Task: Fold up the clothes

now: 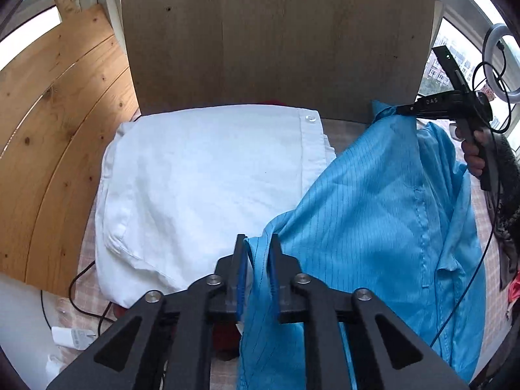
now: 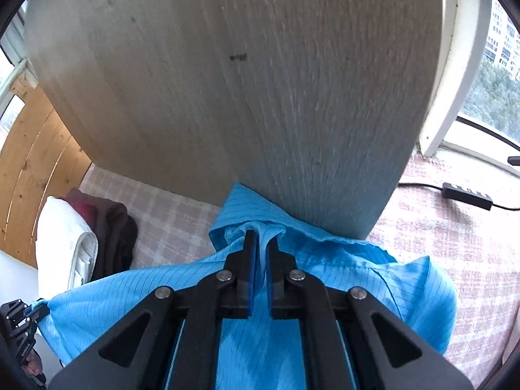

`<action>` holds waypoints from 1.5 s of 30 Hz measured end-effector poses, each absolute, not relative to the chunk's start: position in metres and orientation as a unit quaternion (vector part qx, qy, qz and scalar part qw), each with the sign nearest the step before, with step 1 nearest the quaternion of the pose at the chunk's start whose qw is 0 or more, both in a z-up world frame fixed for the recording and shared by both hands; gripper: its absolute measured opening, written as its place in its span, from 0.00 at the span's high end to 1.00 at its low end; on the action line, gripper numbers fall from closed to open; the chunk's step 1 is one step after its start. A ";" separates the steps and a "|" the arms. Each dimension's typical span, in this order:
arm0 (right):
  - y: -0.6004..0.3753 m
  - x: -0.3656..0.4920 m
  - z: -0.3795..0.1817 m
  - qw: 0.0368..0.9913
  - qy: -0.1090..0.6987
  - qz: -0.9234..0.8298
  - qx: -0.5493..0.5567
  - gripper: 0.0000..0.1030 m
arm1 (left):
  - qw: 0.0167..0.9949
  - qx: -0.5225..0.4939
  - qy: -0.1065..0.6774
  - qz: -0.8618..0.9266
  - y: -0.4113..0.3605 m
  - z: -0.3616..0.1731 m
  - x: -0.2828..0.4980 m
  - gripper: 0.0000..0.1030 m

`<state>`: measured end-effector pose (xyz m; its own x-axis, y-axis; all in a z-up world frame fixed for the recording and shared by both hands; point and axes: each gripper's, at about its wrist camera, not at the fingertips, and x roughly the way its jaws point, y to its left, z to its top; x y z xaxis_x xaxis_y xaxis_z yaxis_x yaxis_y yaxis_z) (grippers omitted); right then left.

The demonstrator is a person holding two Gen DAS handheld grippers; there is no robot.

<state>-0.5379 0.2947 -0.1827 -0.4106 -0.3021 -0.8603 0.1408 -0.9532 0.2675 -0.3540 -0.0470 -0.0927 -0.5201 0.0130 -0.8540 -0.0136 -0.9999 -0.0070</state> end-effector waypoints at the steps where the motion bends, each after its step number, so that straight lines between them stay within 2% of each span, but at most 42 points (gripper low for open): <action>1: 0.296 -0.533 -0.175 0.135 -0.078 -0.840 0.520 0.89 | 0.009 -0.480 0.002 0.877 -0.048 -0.083 -0.347 0.78; 2: 0.297 -0.528 -0.167 0.137 -0.079 -0.843 0.514 0.86 | 0.008 -0.470 0.003 0.883 -0.050 -0.073 -0.339 0.70; 3: 0.298 -0.523 -0.160 0.139 -0.080 -0.846 0.508 0.78 | 0.004 -0.458 0.003 0.889 -0.054 -0.061 -0.327 0.67; 4: 0.299 -0.517 -0.151 0.141 -0.080 -0.850 0.501 0.75 | -0.002 -0.447 0.000 0.894 -0.059 -0.049 -0.313 0.67; 7: 0.285 -0.491 -0.122 0.166 -0.052 -0.856 0.486 0.75 | 0.002 -0.426 -0.022 0.904 -0.073 -0.020 -0.259 0.64; 11: 0.227 -0.443 -0.099 0.274 0.014 -0.825 0.494 0.71 | -0.010 -0.435 -0.051 0.899 -0.095 -0.015 -0.161 0.57; 13: 0.193 -0.413 -0.092 0.317 0.057 -0.808 0.493 0.50 | -0.028 -0.459 -0.064 0.886 -0.097 -0.028 -0.111 0.56; 14: 0.175 -0.399 -0.092 0.335 0.067 -0.797 0.498 0.47 | -0.034 -0.472 -0.071 0.878 -0.097 -0.037 -0.086 0.56; 17: 0.131 -0.376 -0.099 0.367 0.033 -0.752 0.546 0.47 | -0.045 -0.506 -0.097 0.856 -0.092 -0.070 -0.017 0.56; 19: 0.104 -0.369 -0.109 0.350 0.012 -0.734 0.582 0.47 | -0.038 -0.524 -0.127 0.842 -0.088 -0.098 0.020 0.56; 23: 0.053 -0.354 -0.119 0.286 0.055 -0.745 0.600 0.47 | -0.015 -0.545 -0.147 0.825 -0.083 -0.152 0.054 0.56; 28: 0.020 -0.349 -0.126 0.212 0.090 -0.760 0.607 0.47 | 0.027 -0.530 -0.179 0.829 -0.094 -0.196 0.050 0.56; 36: 0.000 -0.343 -0.124 0.153 0.126 -0.765 0.613 0.47 | 0.101 -0.504 -0.213 0.831 -0.111 -0.230 0.021 0.52; 42: -0.018 -0.343 -0.129 0.137 0.140 -0.761 0.619 0.47 | 0.136 -0.470 -0.215 0.846 -0.107 -0.223 0.021 0.52; 45: -0.034 -0.346 -0.139 0.122 0.172 -0.757 0.619 0.47 | 0.141 -0.466 -0.206 0.849 -0.106 -0.221 0.020 0.54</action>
